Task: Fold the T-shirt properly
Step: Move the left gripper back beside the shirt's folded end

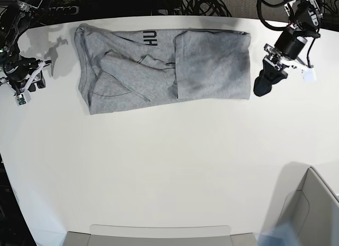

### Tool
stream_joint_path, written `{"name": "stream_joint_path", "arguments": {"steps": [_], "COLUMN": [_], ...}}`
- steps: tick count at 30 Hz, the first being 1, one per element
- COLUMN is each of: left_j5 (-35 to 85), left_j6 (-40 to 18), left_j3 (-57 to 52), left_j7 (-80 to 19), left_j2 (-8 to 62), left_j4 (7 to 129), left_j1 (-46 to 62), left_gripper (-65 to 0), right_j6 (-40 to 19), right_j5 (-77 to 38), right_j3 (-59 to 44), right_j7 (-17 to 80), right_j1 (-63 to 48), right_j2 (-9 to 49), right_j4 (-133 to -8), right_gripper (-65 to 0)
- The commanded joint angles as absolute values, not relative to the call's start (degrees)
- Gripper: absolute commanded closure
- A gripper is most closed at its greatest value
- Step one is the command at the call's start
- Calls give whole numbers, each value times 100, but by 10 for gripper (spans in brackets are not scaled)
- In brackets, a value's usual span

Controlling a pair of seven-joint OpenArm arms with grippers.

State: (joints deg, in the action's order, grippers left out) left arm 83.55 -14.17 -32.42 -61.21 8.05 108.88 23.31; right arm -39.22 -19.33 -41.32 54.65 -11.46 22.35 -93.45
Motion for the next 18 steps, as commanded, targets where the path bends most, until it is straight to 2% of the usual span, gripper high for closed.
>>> {"name": "stream_joint_path", "arguments": {"steps": [1, 4, 5, 7, 9, 11, 12, 14, 18], "left_j5": [8500, 8500, 8500, 8500, 8500, 8500, 8500, 8500, 8500], "left_j6": [-1437, -1429, -1429, -1420, -1297, -1077, -998, -910, -892], "left_j3": [-3310, -3310, -3301, -3292, -3310, -3301, -3301, -3301, -3345], "left_j7": [-6114, -6123, -6123, -6167, -6246, -6290, -6290, -6290, -6290], "left_j2": [857, 857, 857, 857, 857, 857, 857, 857, 848], "left_j4": [10985, 10985, 10985, 10985, 10985, 10976, 10976, 10976, 11020], "left_j1": [2316, 2316, 2316, 2316, 2255, 2193, 2176, 2176, 2220], "left_gripper": [-396, -391, -370, -278, -129, -57, -63, -121, -328], "right_j6": [-3969, -3969, -3969, -3969, -3969, -3969, -3969, -3969, -3969], "right_j5": [-1974, -1974, -1974, -1974, -1974, -1974, -1974, -1974, -1974], "right_j3": [-4154, -4163, -4163, -4171, -4171, -4171, -4171, -4171, -4171], "right_j7": [5376, 5376, 5376, 5376, 5376, 5376, 5376, 5376, 5376], "right_j1": [-1103, -1103, -1103, -1103, -1112, -1112, -1112, -1112, -1103], "right_j2": [2360, 2360, 2360, 2360, 2360, 2360, 2360, 2352, 2352], "right_j4": [-9455, -9464, -9464, -9464, -9464, -9464, -9464, -9464, -9464], "right_gripper": [-206, -206, -206, -206, -206, -206, -206, -206, -206]}}
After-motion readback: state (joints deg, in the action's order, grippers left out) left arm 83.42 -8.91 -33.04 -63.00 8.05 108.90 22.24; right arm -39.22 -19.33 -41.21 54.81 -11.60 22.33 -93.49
